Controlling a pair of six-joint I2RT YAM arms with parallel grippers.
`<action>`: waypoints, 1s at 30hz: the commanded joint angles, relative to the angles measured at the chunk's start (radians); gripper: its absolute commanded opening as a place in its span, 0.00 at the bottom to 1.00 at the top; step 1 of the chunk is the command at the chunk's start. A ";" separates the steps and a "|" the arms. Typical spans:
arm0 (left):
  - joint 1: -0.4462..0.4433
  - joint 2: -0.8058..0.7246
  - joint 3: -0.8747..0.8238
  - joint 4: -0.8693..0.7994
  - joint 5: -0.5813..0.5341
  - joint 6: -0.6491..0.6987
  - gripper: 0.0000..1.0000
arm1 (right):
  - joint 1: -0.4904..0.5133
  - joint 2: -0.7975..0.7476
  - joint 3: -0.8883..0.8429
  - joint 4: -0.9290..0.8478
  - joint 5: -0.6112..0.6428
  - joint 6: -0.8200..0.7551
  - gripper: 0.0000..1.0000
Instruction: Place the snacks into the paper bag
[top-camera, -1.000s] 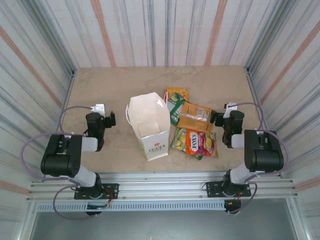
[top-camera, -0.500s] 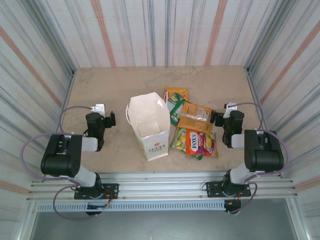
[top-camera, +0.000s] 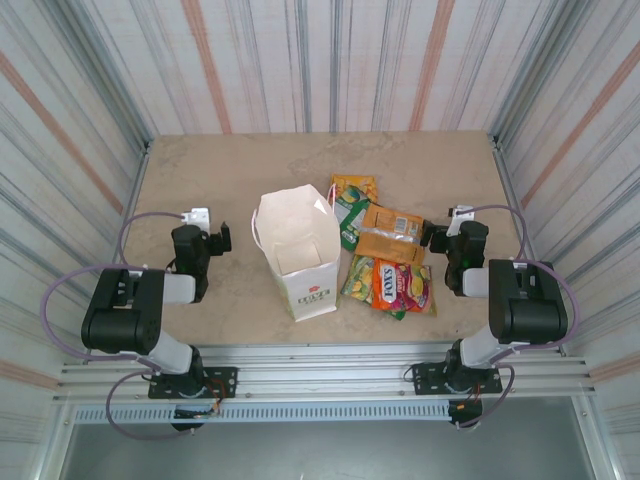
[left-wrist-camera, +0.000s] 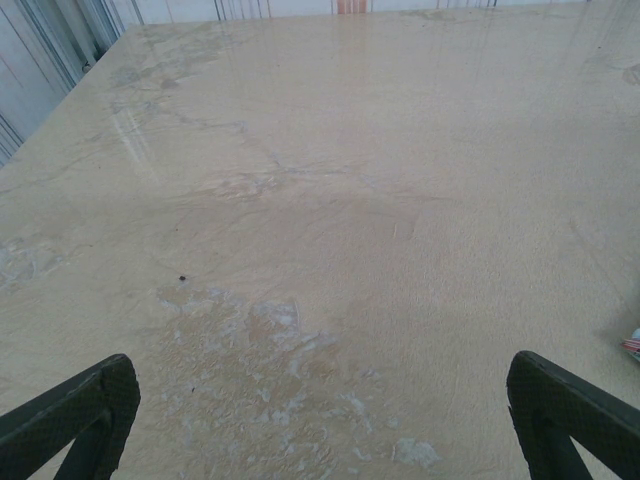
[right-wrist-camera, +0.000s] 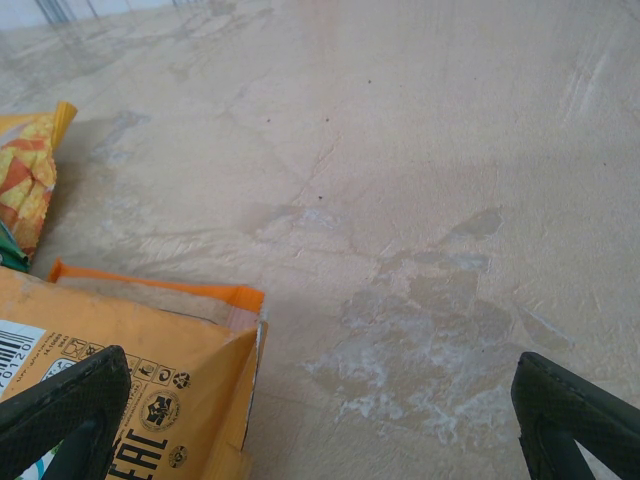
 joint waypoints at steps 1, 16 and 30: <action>0.004 -0.017 0.012 -0.003 -0.009 -0.002 0.99 | 0.003 -0.006 0.027 -0.005 0.021 0.003 0.99; 0.004 -0.339 0.368 -0.896 0.082 -0.186 0.87 | -0.060 -0.354 0.464 -1.040 -0.127 0.217 0.99; -0.022 -0.498 0.731 -1.536 0.446 -0.410 0.64 | 0.100 -0.449 0.603 -1.383 -0.409 0.426 0.99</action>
